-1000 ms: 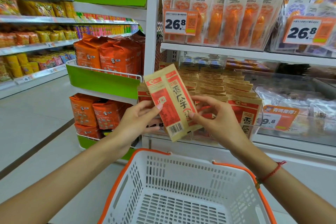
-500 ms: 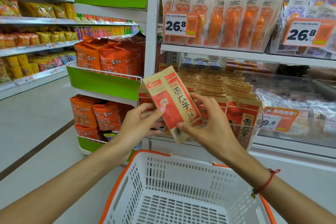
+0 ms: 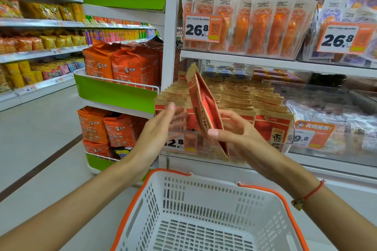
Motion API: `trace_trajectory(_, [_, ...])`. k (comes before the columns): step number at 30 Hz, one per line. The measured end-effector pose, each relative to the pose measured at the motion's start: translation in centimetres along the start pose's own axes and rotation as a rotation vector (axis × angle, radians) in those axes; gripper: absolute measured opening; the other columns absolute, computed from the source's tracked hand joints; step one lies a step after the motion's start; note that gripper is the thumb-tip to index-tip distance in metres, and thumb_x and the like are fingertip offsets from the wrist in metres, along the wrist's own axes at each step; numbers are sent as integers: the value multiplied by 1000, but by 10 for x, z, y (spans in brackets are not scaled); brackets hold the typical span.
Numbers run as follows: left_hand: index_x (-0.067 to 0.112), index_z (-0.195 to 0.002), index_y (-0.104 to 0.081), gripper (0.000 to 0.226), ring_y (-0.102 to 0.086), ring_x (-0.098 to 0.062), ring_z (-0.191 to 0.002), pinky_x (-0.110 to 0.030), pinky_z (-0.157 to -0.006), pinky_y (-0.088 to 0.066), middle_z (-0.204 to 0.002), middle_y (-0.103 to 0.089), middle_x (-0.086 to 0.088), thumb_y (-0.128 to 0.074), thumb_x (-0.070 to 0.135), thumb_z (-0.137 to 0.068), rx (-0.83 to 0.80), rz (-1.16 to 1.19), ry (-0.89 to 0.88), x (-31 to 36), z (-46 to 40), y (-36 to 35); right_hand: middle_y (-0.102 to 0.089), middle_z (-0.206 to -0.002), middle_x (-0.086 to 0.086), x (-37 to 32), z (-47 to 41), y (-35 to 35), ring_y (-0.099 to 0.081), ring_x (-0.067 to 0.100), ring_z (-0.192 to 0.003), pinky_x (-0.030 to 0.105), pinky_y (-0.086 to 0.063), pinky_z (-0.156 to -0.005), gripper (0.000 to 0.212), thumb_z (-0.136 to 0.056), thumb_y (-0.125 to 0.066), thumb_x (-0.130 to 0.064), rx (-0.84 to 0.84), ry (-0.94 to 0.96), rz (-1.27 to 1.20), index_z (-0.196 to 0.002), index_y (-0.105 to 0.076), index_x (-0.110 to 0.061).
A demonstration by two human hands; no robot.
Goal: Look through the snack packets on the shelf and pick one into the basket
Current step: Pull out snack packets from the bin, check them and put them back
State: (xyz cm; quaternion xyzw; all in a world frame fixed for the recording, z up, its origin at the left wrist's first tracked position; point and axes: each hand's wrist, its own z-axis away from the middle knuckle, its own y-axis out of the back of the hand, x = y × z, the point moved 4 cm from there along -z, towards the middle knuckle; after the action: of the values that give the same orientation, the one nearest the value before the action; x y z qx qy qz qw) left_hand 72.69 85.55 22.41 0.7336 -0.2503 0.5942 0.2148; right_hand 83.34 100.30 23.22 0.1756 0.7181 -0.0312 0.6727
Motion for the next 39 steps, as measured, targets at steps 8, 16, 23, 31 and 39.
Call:
trace_trajectory(8, [33,-122,-61,28,-59,6,-113,-20,-99,-44,-115,-68,22,-53,31,-95,-132,-57,-30,0,-2,1,-67,-124,4,4,0,-4,-64,28,-114,38,-52,-98,70,-70,-78,-41,-265,-29,-139,-133,-52,-24])
trace_trajectory(16, [25,-118,-63,27,-64,-4,-109,-17,-90,-52,-115,-71,10,-61,26,-91,-123,19,-135,33,-42,-6,-70,-117,1,-34,-14,25,-66,20,-111,37,-53,-95,49,-80,-62,-62,-149,126,35,-120,-67,-32])
trace_trajectory(23, [16,-115,-68,29,-68,-4,-101,-14,-81,-52,-108,-73,3,-69,24,-87,16,50,-220,67,-105,-14,-71,-106,-16,-87,-57,60,-66,-1,-97,11,-49,-78,28,-90,-56,-36,211,344,256,-117,-63,-31])
trace_trajectory(31, [25,-118,-68,30,-63,8,-100,-11,-88,-48,-107,-68,19,-69,29,-88,-22,-317,-337,63,-138,-7,-73,-94,-10,-88,-89,82,-68,5,-84,23,-56,-75,23,-86,-70,-31,468,435,404,-108,-68,-26])
trace_trajectory(39, [40,-119,-65,34,-44,-18,-122,-36,-99,-39,-123,-60,6,-65,50,-86,-244,-1303,-220,40,-160,-9,-76,-83,-8,-74,-87,95,-71,2,-77,11,-50,-62,20,-88,-70,-26,676,329,50,-106,-67,-18])
